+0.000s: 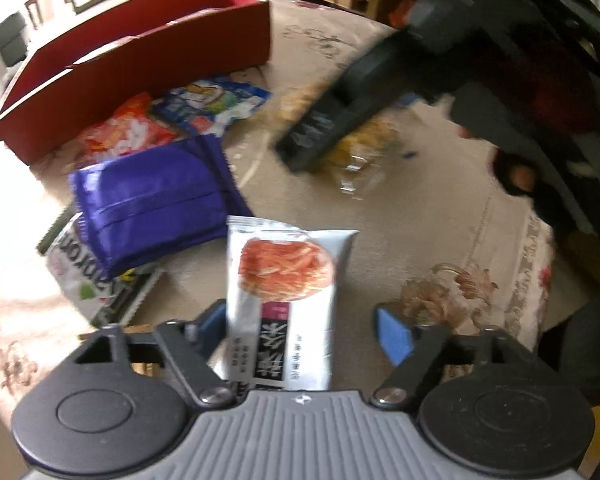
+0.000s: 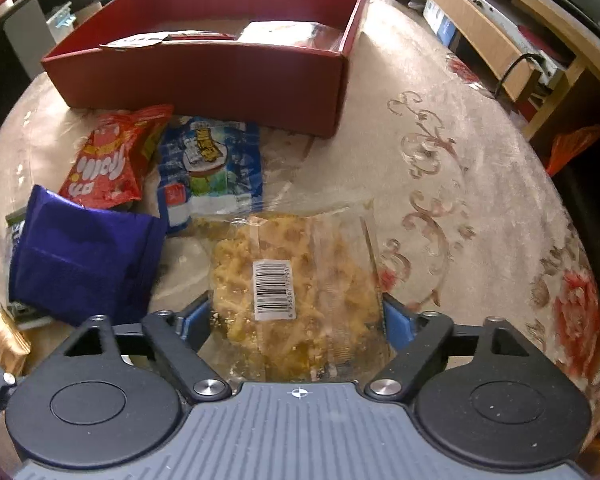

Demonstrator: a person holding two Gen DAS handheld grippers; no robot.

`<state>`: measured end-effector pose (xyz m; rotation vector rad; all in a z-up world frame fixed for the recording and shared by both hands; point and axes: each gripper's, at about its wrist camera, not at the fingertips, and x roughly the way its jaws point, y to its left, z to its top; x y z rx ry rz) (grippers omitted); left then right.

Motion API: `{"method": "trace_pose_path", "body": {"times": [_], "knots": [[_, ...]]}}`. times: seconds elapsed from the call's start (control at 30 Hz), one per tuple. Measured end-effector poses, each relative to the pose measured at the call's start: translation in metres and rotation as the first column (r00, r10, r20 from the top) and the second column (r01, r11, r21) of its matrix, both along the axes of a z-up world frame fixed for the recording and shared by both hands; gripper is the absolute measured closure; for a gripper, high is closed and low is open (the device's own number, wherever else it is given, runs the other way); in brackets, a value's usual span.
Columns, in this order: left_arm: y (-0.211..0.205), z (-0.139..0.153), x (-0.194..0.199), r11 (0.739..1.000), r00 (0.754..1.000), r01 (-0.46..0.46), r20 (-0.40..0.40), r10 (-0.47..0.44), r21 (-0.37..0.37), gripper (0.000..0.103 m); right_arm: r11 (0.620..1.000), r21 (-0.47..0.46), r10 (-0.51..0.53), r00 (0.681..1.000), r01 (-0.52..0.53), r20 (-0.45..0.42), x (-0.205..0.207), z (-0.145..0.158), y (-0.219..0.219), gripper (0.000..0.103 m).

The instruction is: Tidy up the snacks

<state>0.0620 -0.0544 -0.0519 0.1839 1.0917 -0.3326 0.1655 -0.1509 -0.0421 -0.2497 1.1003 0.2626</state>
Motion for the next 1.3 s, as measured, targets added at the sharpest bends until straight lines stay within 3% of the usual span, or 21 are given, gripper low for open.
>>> {"method": "trace_pose_path", "body": {"times": [0.07,0.13,0.33,0.5,0.63,0.7,0.8,0.87,1.07,1.3], "knots": [[0.003,0.001,-0.001,0.999,0.999,-0.034,0.005,0.034,-0.002,0.046,1.000,-0.017,0.007,1.000,-0.007,0.009,-0.006,0.003,-0.002,0.020],[0.007,0.003,-0.004,0.998,0.998,-0.067,0.005,0.067,-0.016,0.052,1.000,-0.018,0.009,1.000,-0.009,0.012,-0.013,0.006,-0.006,0.022],[0.005,0.010,-0.008,0.994,0.994,-0.108,0.021,0.108,-0.006,0.054,1.000,0.021,-0.004,0.999,0.003,0.039,-0.027,0.019,-0.017,0.024],[-0.004,0.008,-0.001,0.994,0.994,-0.103,0.039,0.102,0.023,0.048,0.999,0.046,-0.008,0.998,0.006,0.056,-0.041,0.027,-0.022,0.024],[-0.008,0.005,0.006,0.996,0.996,-0.085,0.018,0.084,0.015,0.026,0.998,0.049,-0.028,0.999,0.026,0.043,-0.038,0.024,-0.026,0.024],[-0.012,0.004,0.005,0.996,0.996,-0.083,0.024,0.082,0.039,0.026,0.998,0.056,-0.038,0.998,0.036,0.043,-0.038,0.025,-0.027,0.024],[-0.009,0.007,0.005,0.993,0.993,-0.115,0.017,0.114,0.036,0.037,0.997,0.073,-0.040,0.998,0.036,0.054,-0.041,0.029,-0.027,0.024],[-0.006,0.010,0.003,0.991,0.991,-0.133,0.018,0.133,0.023,0.054,0.996,0.084,-0.039,0.997,0.034,0.062,-0.045,0.032,-0.028,0.024],[0.004,0.017,-0.003,0.977,0.977,-0.212,0.012,0.212,0.005,0.057,0.994,0.107,-0.040,0.995,0.031,0.090,-0.055,0.044,-0.028,0.024],[0.007,0.044,-0.007,0.968,0.966,-0.251,0.068,0.251,-0.018,0.057,0.992,0.125,-0.036,0.992,0.020,0.122,-0.067,0.055,-0.026,0.024]]}}
